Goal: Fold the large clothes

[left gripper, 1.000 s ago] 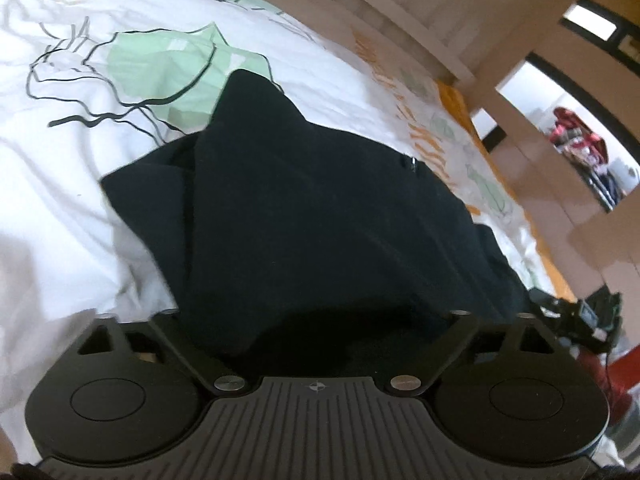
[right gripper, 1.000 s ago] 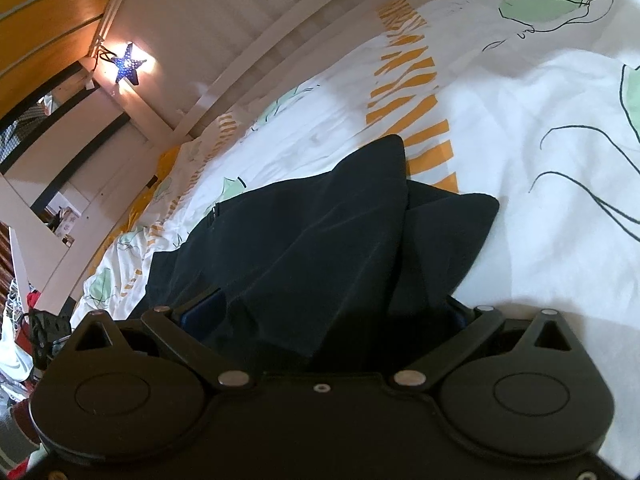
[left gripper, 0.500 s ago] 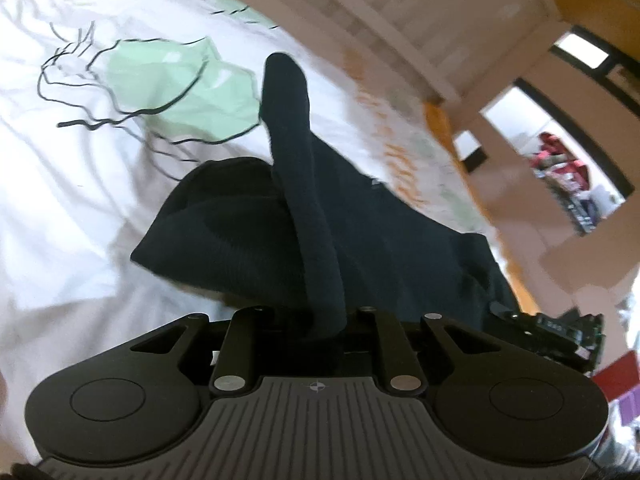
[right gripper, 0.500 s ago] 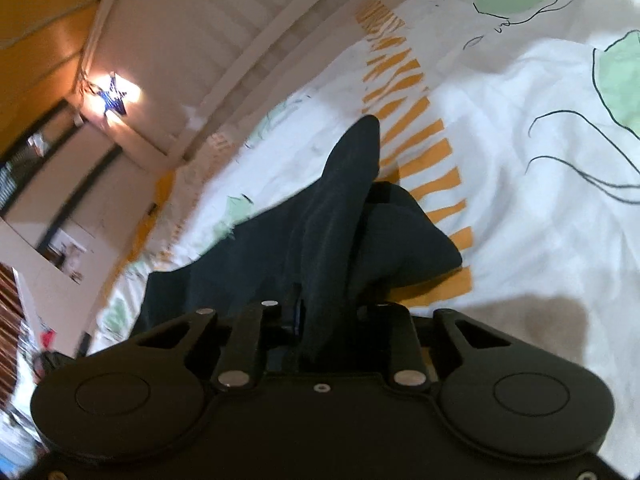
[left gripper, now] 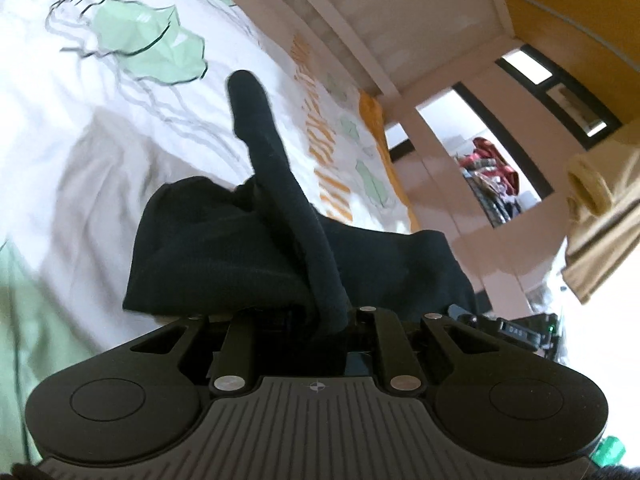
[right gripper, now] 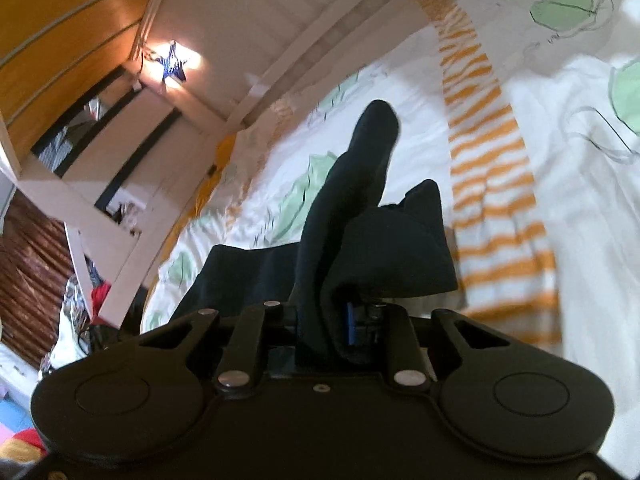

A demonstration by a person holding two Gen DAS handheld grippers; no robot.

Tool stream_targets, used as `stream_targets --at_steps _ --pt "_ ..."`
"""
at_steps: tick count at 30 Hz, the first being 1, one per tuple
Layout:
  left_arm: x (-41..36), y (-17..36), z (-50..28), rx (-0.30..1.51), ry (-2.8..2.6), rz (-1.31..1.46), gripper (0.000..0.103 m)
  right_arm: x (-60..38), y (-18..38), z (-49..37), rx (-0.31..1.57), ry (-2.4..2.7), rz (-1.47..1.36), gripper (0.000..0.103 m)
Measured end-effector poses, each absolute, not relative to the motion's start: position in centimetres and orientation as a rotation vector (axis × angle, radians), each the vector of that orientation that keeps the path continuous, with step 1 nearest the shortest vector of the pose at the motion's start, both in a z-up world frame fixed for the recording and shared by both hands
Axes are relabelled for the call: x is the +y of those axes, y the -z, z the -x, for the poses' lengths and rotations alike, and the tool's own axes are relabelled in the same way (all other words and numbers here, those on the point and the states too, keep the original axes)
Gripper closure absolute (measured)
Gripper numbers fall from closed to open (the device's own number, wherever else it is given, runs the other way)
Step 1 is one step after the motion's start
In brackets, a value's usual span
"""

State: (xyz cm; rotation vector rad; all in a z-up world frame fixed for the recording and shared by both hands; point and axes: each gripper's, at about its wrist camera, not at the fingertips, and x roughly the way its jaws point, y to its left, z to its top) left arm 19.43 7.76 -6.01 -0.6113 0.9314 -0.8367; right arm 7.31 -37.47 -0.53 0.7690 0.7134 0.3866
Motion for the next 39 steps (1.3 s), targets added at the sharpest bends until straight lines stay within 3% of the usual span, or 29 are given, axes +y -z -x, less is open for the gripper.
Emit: stream_targets --at_steps 5,8,11,13,18,25,31,34,39 --pt "9.6 9.4 -19.6 0.997 0.651 0.51 0.08 -38.5 2.6 -6.4 0.857 -0.18 -0.591 0.067" --pt "9.6 10.4 -20.8 1.015 0.637 0.562 0.072 -40.4 6.0 -7.4 0.891 -0.141 -0.688 0.061" --pt "8.7 10.5 -22.2 1.02 0.639 0.571 0.053 -41.7 8.4 -8.5 0.877 -0.159 -0.819 0.044" --pt "8.1 11.1 -23.0 1.035 0.653 0.618 0.049 -42.1 9.7 -9.2 0.872 -0.175 -0.882 0.034" --pt "8.0 13.2 -24.4 1.079 0.649 0.818 0.045 -42.2 10.7 -10.4 0.813 -0.189 -0.942 0.032" --pt "8.6 11.1 -26.6 0.921 0.682 0.906 0.045 -41.8 9.4 -10.7 0.74 -0.195 -0.886 0.032" --pt "10.1 7.4 -25.1 0.741 0.606 0.775 0.037 -42.0 8.6 -9.3 0.633 -0.172 -0.817 0.032" --pt "9.8 4.8 -23.0 0.607 0.485 0.586 0.028 -42.1 9.1 -8.8 0.64 -0.133 -0.788 0.032" --pt "8.5 0.7 -20.5 0.511 0.439 0.474 0.027 -42.9 9.3 -8.2 0.606 -0.106 -0.823 0.029"
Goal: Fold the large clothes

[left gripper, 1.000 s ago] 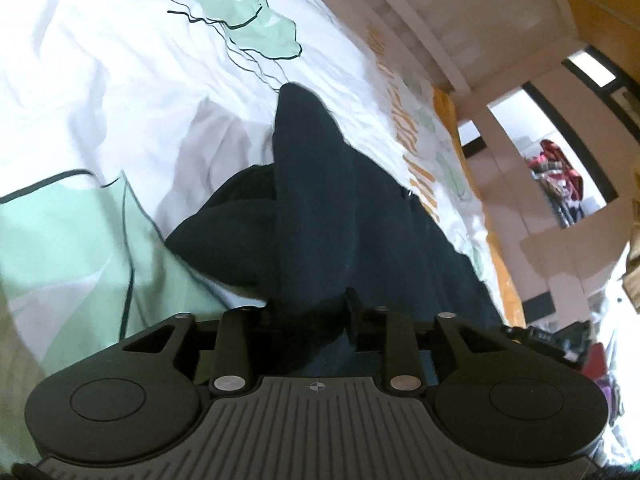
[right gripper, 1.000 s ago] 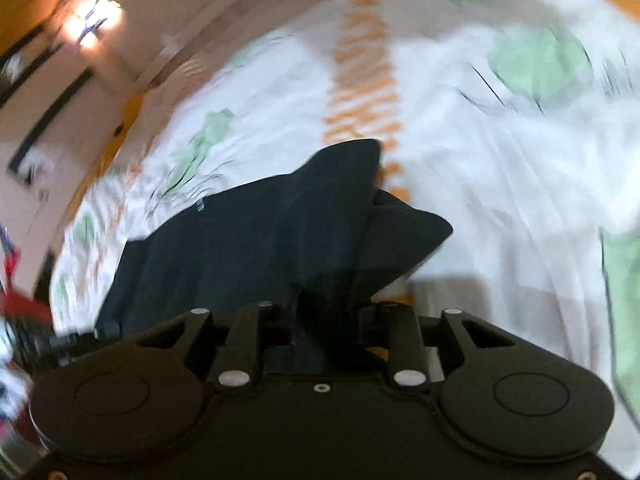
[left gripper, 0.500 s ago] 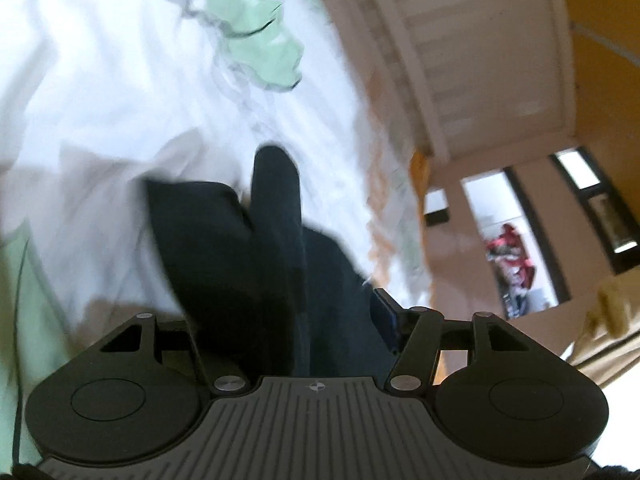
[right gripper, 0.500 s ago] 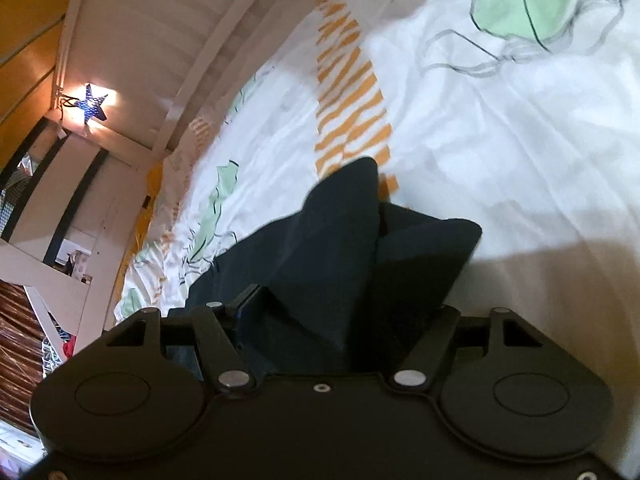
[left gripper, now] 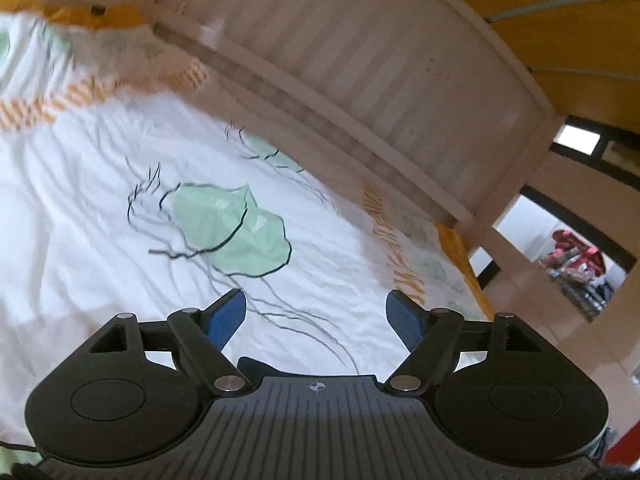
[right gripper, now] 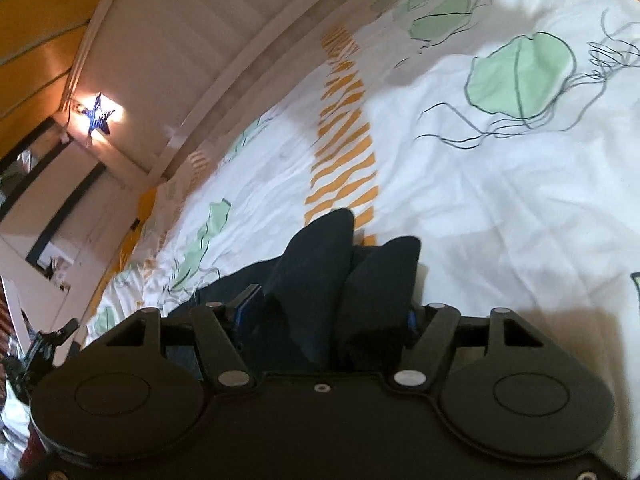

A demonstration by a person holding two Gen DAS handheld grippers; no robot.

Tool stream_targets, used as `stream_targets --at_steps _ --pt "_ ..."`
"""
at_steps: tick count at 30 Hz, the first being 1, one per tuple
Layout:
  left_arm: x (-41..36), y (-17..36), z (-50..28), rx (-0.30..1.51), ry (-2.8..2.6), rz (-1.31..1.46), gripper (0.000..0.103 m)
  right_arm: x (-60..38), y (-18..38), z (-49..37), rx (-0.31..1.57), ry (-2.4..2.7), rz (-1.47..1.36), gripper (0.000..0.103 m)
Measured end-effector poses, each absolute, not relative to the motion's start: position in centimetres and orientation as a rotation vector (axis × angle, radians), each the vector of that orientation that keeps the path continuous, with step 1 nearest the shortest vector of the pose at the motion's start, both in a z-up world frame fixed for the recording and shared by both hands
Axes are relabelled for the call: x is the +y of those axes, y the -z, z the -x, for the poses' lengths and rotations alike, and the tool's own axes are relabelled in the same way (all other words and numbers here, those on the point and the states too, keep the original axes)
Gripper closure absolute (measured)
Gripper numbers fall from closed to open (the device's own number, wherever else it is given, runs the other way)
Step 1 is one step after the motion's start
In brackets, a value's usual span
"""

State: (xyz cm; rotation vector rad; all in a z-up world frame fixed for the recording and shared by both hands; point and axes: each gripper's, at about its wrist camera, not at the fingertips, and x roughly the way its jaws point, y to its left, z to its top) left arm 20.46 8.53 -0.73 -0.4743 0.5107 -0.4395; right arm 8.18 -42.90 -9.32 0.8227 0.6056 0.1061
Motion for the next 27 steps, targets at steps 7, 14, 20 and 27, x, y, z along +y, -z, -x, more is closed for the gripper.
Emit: stream_targets --at_steps 7,14,20,27 --pt "1.0 -1.1 -15.9 0.582 0.505 0.391 0.013 -42.8 10.0 -8.4 0.65 -0.113 -0.832 0.026" --pt "-6.6 3.4 -13.8 0.721 0.458 0.287 0.012 -42.1 10.0 -8.3 0.692 -0.159 -0.803 0.019" --pt "-10.2 7.0 -13.7 0.744 0.375 0.123 0.012 -41.6 10.1 -8.2 0.706 -0.177 -0.776 0.015" --pt "-12.0 9.0 -12.3 0.698 0.312 0.006 0.009 -41.5 10.2 -8.1 0.706 -0.18 -0.774 0.013"
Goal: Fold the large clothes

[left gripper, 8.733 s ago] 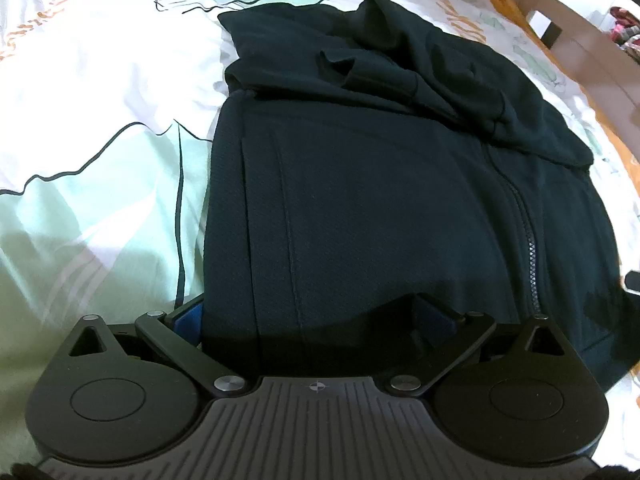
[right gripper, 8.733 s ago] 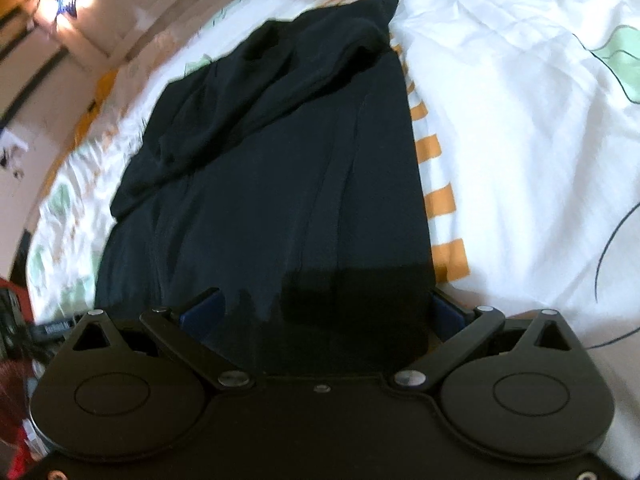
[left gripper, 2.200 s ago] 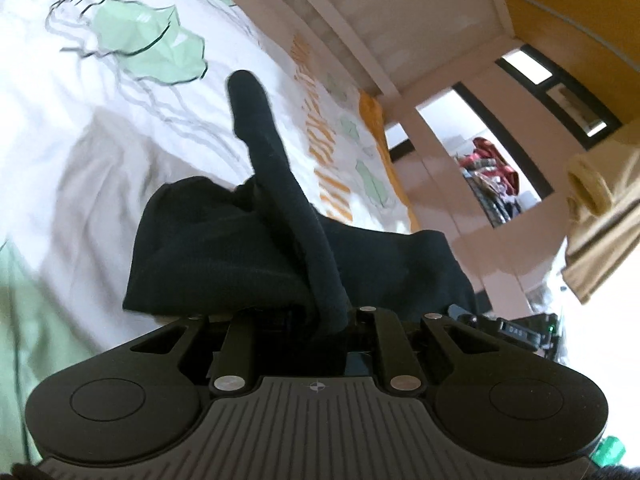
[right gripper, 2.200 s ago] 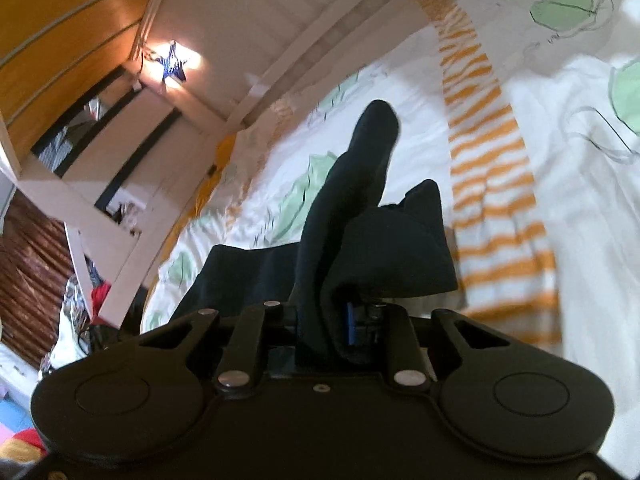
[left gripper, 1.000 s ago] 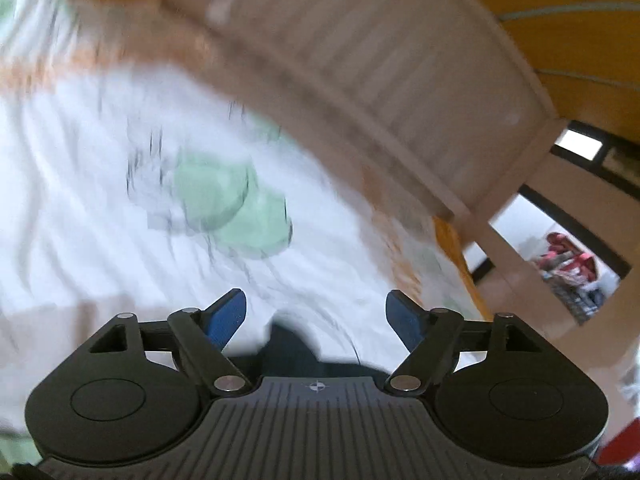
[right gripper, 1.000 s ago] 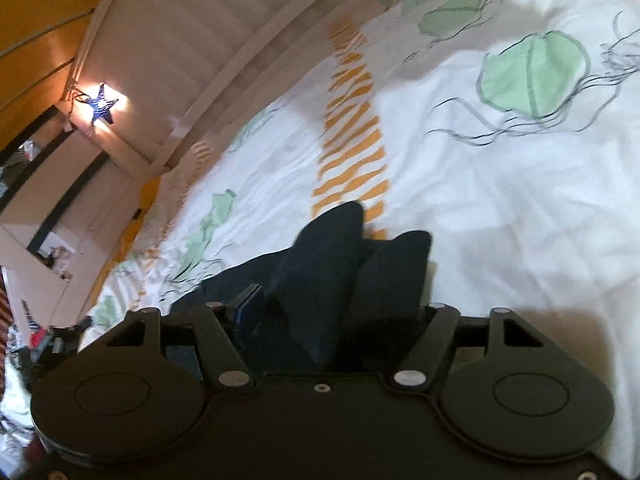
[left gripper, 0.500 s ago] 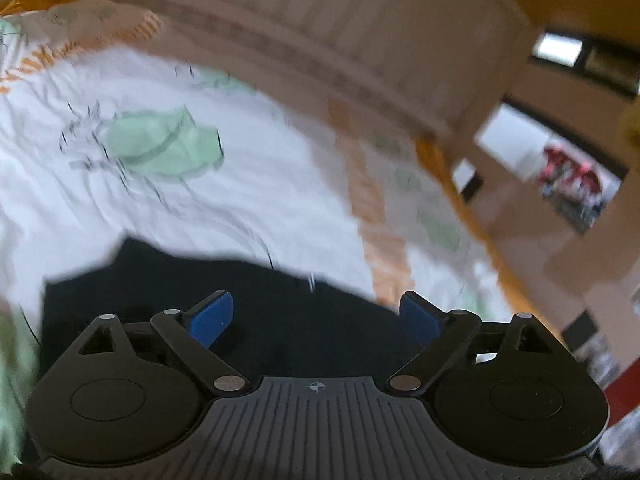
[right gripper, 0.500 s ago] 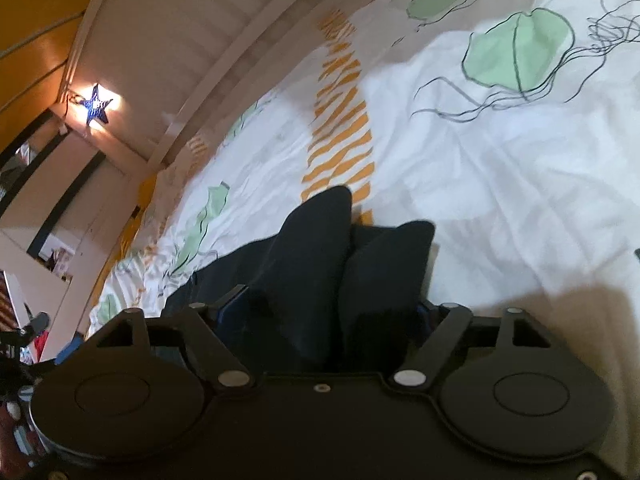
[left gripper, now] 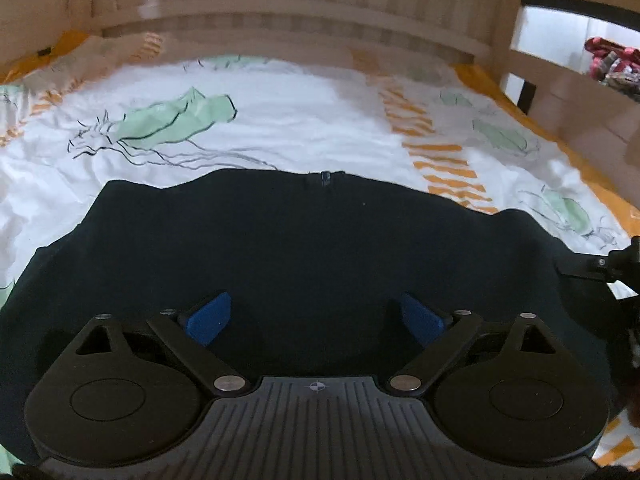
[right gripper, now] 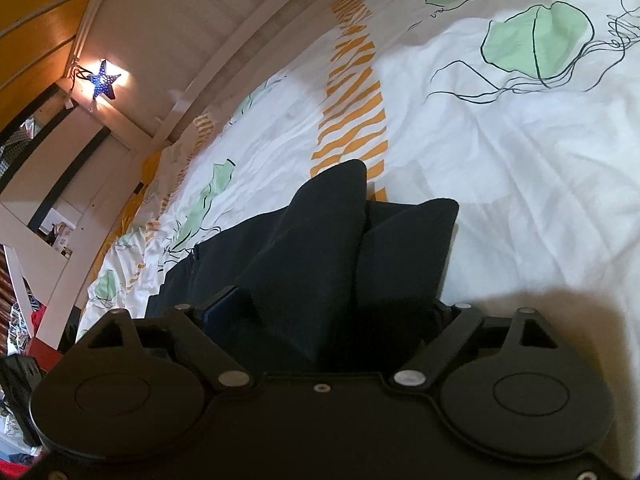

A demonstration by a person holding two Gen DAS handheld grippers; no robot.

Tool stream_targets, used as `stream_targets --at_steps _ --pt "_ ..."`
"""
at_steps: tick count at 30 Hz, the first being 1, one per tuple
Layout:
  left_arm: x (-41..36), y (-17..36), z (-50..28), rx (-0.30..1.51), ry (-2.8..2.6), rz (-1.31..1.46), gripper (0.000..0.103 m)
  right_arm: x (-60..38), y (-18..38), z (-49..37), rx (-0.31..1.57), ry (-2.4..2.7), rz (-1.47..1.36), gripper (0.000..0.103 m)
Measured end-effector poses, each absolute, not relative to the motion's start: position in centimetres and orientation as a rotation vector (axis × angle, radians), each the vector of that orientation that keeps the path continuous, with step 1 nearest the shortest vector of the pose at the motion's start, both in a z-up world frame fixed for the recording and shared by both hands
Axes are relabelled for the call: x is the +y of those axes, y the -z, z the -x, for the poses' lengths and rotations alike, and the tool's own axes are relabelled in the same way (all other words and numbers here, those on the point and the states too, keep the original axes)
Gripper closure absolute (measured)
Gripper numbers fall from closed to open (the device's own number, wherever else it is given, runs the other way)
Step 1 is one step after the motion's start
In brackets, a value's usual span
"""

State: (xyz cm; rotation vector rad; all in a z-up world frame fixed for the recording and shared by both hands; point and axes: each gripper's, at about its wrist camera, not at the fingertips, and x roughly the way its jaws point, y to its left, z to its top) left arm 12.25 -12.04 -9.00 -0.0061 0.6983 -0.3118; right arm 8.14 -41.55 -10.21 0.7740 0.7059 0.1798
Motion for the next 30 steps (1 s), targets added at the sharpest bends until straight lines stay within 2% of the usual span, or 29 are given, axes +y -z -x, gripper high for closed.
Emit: stream_targets --at_steps 4,6,8,9,10,11,14,19,22,30 --pt "-11.8 8.8 -12.3 0.701 0.329 0.01 0.011 -41.3 10.2 -8.3 0.709 -0.185 -0.763 0.01" --pt "-11.1 8.2 -12.0 0.697 0.322 0.057 0.026 -41.2 10.2 -8.2 0.71 -0.185 -0.754 0.01" --pt "-10.8 7.7 -11.4 0.692 0.354 0.088 0.051 -41.2 10.2 -8.1 0.709 -0.186 -0.753 0.01" --pt "-10.6 7.5 -11.0 0.69 0.382 0.1 0.058 -41.2 10.2 -8.1 0.709 -0.186 -0.754 0.01" --pt "-10.4 7.4 -10.6 0.692 0.412 0.119 0.071 -41.2 10.2 -8.1 0.709 -0.185 -0.755 0.01" --pt "-10.2 7.4 -10.2 0.692 0.427 0.142 0.077 -41.1 10.2 -8.1 0.709 -0.185 -0.753 0.01" --pt "-9.8 7.8 -8.9 0.677 0.421 0.192 0.082 -41.1 10.2 -8.1 0.71 -0.184 -0.749 0.01" --pt "-10.2 9.7 -8.6 0.682 0.385 0.197 0.083 -41.0 10.1 -8.0 0.709 -0.183 -0.742 0.009" --pt "-11.2 11.0 -8.1 0.626 0.374 0.109 0.083 -40.9 10.1 -7.9 0.709 -0.181 -0.736 0.009" --pt "-11.0 11.0 -8.0 0.623 0.36 0.145 0.083 -40.9 9.8 -7.6 0.742 -0.193 -0.757 0.009"
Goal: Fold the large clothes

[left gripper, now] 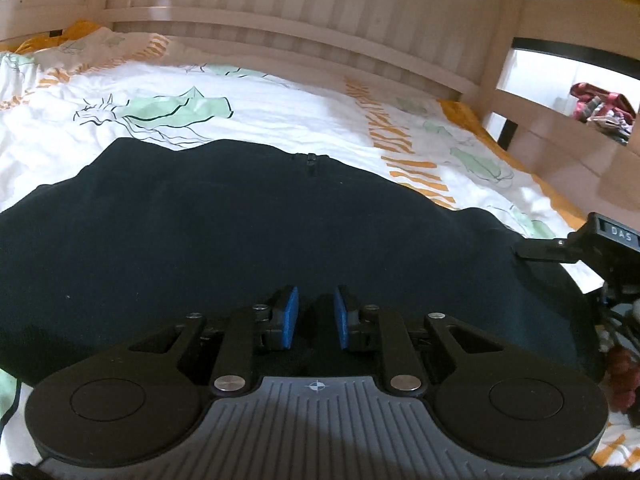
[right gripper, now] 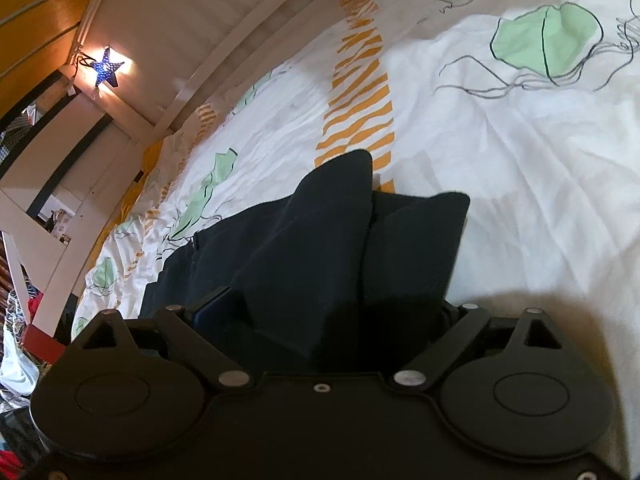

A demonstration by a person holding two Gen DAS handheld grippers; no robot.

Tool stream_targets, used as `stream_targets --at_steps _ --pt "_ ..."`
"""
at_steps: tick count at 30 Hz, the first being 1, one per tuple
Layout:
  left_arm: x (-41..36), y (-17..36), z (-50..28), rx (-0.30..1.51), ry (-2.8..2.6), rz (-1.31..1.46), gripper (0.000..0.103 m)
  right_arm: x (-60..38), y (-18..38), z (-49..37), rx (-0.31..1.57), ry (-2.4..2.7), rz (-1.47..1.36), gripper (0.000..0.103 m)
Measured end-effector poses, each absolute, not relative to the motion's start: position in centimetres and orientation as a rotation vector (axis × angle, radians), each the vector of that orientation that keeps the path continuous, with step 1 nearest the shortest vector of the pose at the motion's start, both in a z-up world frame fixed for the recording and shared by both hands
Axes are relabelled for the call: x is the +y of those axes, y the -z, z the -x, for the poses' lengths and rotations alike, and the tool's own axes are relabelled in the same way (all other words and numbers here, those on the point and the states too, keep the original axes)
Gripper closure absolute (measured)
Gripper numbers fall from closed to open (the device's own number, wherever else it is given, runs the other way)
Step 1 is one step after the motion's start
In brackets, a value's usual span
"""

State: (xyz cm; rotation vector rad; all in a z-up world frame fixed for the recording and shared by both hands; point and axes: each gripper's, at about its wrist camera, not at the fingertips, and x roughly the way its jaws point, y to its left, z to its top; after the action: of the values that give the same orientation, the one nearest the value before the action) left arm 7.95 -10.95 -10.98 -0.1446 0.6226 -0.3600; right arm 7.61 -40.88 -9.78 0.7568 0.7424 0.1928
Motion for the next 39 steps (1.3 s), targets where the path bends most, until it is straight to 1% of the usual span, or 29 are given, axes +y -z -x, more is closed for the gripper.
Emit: stream_targets --at_steps 6,8,9,10,12,17,21,30,34,39 --pt "-10.7 11.2 -7.9 0.622 0.363 0.156 0.083 -40.8 9.5 -6.8 0.835 -0.239 -0.817 0.01" --pt "-10.6 11.3 -7.9 0.618 0.365 0.16 0.083 -40.6 9.1 -6.4 0.873 -0.24 -0.812 0.029" --pt "-10.6 11.3 -7.8 0.617 0.365 0.161 0.083 -40.5 8.9 -6.2 0.891 -0.227 -0.797 0.052" --pt "-10.6 11.3 -7.8 0.614 0.365 0.158 0.083 -40.4 8.6 -6.0 0.897 -0.221 -0.778 0.063" --pt "-10.8 11.0 -7.6 0.609 0.364 0.142 0.083 -39.8 7.6 -5.7 0.891 -0.219 -0.739 0.072" --pt "-10.0 9.7 -6.1 0.584 0.372 0.188 0.083 -38.4 4.3 -5.7 0.865 -0.212 -0.661 0.075" --pt "-9.9 10.3 -4.4 0.577 0.395 0.175 0.083 -37.3 1.8 -6.2 0.862 -0.22 -0.616 0.076" --pt "-8.0 11.3 -6.1 0.636 0.431 0.319 0.082 -32.1 -3.6 -8.6 0.849 -0.361 -0.616 0.077" --pt "-6.5 11.6 -6.4 0.662 0.436 0.407 0.082 -27.9 -4.7 -10.8 0.873 -0.464 -0.621 0.077" --pt "-4.1 11.8 -6.1 0.692 0.426 0.488 0.082 -21.1 -3.9 -14.6 0.932 -0.59 -0.608 0.077"
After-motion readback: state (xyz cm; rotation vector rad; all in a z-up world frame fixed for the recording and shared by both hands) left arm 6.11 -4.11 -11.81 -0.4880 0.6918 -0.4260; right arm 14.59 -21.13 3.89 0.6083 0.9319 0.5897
